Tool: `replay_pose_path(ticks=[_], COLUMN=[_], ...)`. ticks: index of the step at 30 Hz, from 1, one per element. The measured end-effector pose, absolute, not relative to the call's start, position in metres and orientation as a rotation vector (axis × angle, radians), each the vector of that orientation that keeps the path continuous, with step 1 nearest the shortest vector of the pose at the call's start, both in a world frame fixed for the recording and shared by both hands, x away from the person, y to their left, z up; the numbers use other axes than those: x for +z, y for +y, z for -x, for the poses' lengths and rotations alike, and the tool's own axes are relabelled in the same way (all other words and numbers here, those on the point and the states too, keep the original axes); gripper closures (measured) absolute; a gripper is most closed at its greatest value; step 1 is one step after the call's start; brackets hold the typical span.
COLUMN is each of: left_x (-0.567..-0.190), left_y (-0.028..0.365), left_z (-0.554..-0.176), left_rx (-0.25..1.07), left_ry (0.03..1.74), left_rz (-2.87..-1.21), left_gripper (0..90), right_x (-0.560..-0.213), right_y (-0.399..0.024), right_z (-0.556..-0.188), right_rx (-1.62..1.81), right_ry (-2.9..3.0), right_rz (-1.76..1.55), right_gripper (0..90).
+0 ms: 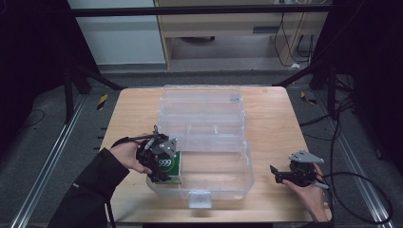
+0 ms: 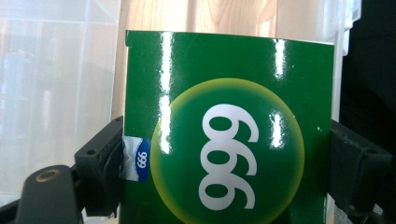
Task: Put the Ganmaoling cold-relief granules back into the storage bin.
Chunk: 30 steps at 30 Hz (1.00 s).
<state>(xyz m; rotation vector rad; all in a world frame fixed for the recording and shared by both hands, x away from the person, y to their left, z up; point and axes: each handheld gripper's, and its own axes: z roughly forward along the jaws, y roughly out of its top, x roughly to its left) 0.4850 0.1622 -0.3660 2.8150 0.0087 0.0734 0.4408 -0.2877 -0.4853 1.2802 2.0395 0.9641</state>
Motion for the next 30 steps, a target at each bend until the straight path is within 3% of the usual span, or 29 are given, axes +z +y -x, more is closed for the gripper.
replay_pose_path(ticks=[30], left_x=[-0.395], left_y=[0.162], left_z=[-0.483], left_rx=[0.071], left_ry=[0.014], left_rz=[-2.843], left_gripper=[13.1], right_x=[-0.486], right_y=[-0.287], right_z=[-0.441], right_rx=[0.959], right_ry=[2.047], right_rz=[-1.285], right_gripper=[3.7])
